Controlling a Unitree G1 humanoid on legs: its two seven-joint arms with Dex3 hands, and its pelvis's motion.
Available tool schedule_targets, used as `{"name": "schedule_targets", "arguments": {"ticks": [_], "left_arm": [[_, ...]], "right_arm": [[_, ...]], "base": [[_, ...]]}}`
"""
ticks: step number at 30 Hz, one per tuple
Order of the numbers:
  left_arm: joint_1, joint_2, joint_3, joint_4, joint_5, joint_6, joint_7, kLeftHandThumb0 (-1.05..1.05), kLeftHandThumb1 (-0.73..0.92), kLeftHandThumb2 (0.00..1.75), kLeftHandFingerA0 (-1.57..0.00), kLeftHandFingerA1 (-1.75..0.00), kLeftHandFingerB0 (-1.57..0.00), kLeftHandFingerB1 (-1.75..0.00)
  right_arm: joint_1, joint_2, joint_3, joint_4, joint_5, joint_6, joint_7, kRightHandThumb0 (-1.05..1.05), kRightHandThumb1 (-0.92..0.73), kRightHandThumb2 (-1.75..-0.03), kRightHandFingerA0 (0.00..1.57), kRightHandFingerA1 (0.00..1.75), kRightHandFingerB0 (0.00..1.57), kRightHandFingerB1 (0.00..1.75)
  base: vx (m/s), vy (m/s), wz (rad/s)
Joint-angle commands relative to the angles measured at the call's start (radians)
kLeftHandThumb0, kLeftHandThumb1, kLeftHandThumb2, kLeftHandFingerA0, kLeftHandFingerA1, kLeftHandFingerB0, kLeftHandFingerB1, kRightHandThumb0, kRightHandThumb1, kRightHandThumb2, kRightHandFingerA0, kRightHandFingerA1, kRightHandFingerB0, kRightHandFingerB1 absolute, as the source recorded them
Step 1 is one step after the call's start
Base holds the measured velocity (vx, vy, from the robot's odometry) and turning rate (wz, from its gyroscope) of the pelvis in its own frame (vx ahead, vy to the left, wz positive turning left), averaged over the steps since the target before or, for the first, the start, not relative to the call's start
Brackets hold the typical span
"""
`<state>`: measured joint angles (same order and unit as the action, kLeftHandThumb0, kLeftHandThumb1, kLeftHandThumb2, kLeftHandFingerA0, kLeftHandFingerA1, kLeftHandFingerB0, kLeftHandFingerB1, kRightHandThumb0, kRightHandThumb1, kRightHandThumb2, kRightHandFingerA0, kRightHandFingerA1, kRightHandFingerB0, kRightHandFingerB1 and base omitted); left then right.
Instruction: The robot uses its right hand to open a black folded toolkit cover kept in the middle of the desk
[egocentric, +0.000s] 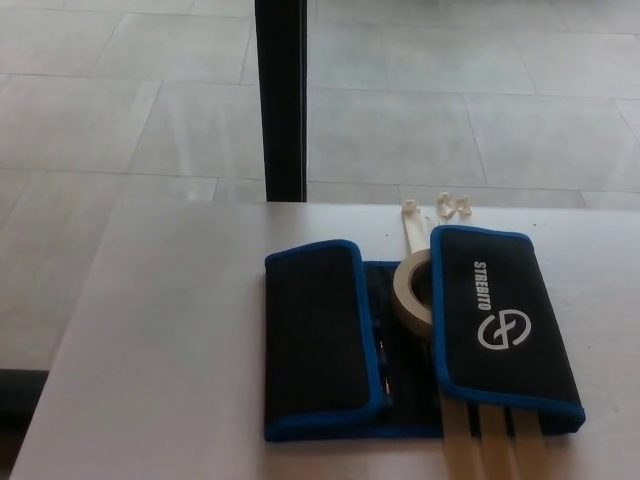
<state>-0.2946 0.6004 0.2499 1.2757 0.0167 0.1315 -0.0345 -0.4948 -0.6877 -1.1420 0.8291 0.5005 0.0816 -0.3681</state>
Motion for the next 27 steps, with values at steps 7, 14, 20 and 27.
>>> {"name": "schedule_targets", "arguments": {"ticks": [7,14,20,27], "left_arm": [[0.002,0.021,0.001,0.010,-0.007,0.024,-0.004,-0.81,0.20,1.32,-0.68,-1.16,0.00,-0.80],[0.003,0.019,0.012,0.011,-0.018,0.019,-0.010,-0.65,0.23,1.25,-0.65,-1.08,0.00,-0.74],[-0.002,0.020,0.005,0.017,-0.009,0.017,-0.010,-0.72,0.27,1.28,-0.52,-1.02,0.00,-0.76],[-0.002,0.019,0.004,0.012,-0.010,0.017,-0.007,-0.74,0.23,1.29,-0.69,-1.12,0.00,-0.77]], "right_arm": [[0.125,0.270,0.487,-0.726,0.013,0.115,0.192,-0.60,-0.71,-0.62,0.36,0.44,0.33,0.32],[0.303,0.275,0.912,-0.812,-0.322,-0.102,0.343,-0.53,-0.63,-0.59,0.40,0.45,0.32,0.33],[0.326,0.164,1.152,-0.767,-0.484,-0.203,0.488,-0.53,-0.63,-0.59,0.31,0.46,0.37,0.35],[0.286,0.063,1.337,-0.755,-0.617,-0.203,0.551,-0.55,-0.63,-0.59,0.29,0.50,0.35,0.35]], "base": [[0.00,0.000,0.00],[0.00,0.000,0.00],[0.00,0.000,0.00],[0.00,0.000,0.00]]}}
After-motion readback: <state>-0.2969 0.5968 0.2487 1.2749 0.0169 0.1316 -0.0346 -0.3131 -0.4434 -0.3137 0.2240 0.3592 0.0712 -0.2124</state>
